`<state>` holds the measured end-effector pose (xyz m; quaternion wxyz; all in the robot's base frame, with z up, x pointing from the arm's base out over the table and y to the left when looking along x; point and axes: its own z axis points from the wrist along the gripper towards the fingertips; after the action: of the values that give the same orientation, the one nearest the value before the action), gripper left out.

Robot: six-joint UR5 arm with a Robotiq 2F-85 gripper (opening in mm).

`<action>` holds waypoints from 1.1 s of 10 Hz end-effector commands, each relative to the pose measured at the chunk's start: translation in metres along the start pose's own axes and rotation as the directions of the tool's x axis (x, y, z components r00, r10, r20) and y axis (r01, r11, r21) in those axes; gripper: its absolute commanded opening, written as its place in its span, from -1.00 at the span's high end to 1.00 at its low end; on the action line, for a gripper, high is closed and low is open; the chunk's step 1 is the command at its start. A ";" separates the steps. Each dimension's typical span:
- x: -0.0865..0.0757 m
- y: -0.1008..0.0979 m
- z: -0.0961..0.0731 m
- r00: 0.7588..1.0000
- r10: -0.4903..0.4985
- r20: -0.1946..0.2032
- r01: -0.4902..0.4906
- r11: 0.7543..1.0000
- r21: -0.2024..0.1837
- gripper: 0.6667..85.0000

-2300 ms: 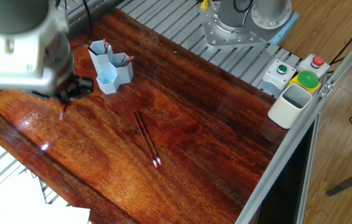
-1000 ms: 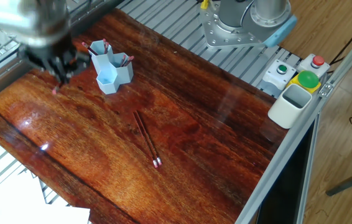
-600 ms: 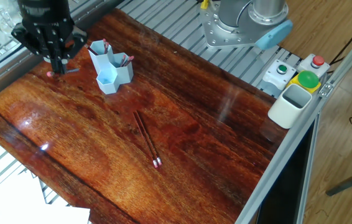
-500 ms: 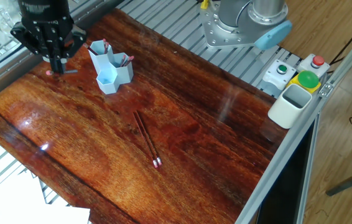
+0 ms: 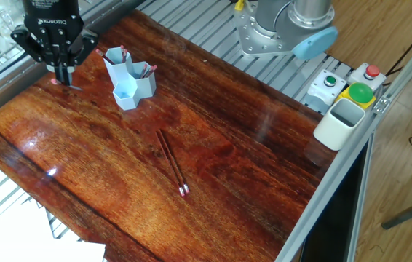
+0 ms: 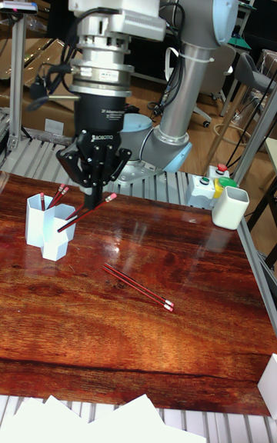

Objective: Put the pen into the pen holder

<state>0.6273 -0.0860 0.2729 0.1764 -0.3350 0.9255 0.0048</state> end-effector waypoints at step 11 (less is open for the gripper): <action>0.048 0.010 -0.014 0.990 0.098 0.106 -0.094 0.995 -0.041 0.99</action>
<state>0.6067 -0.1027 0.2730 0.2071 -0.2907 0.9337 0.0286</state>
